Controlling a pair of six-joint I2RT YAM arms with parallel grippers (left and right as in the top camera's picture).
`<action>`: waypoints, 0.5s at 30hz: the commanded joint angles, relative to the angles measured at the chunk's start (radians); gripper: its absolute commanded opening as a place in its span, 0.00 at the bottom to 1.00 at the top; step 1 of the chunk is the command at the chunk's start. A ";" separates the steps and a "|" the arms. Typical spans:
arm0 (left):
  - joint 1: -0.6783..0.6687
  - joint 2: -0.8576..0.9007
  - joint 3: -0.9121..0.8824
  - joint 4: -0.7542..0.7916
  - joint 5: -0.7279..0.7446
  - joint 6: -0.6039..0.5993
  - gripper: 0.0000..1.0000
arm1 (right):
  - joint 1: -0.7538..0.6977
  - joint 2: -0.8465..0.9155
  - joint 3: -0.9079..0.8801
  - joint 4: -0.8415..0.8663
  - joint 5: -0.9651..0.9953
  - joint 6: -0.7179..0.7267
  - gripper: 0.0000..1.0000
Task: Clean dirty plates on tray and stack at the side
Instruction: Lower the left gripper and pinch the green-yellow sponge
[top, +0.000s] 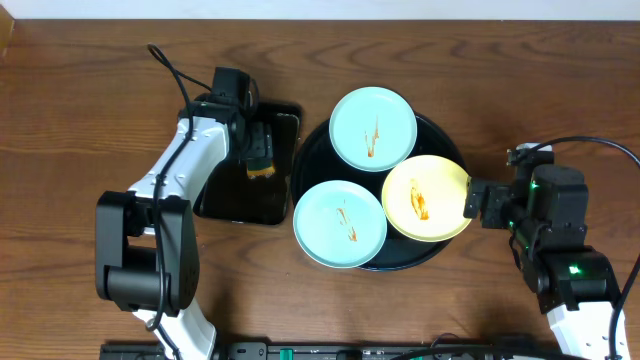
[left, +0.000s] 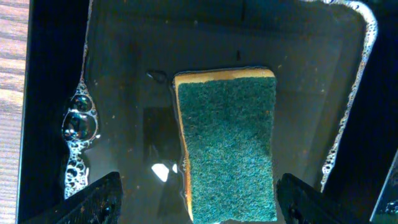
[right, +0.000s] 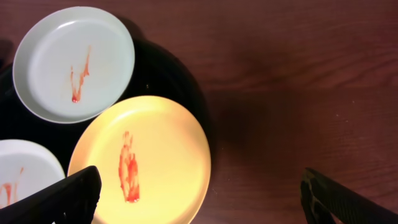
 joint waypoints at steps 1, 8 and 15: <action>-0.013 0.016 0.012 0.006 -0.011 -0.024 0.80 | 0.004 0.002 0.021 -0.005 0.010 0.016 0.99; -0.039 0.016 0.011 0.031 -0.013 -0.024 0.80 | 0.004 0.002 0.021 -0.011 0.010 0.016 0.99; -0.039 0.018 -0.011 0.051 -0.016 -0.027 0.80 | 0.004 0.002 0.021 -0.018 0.010 0.016 0.99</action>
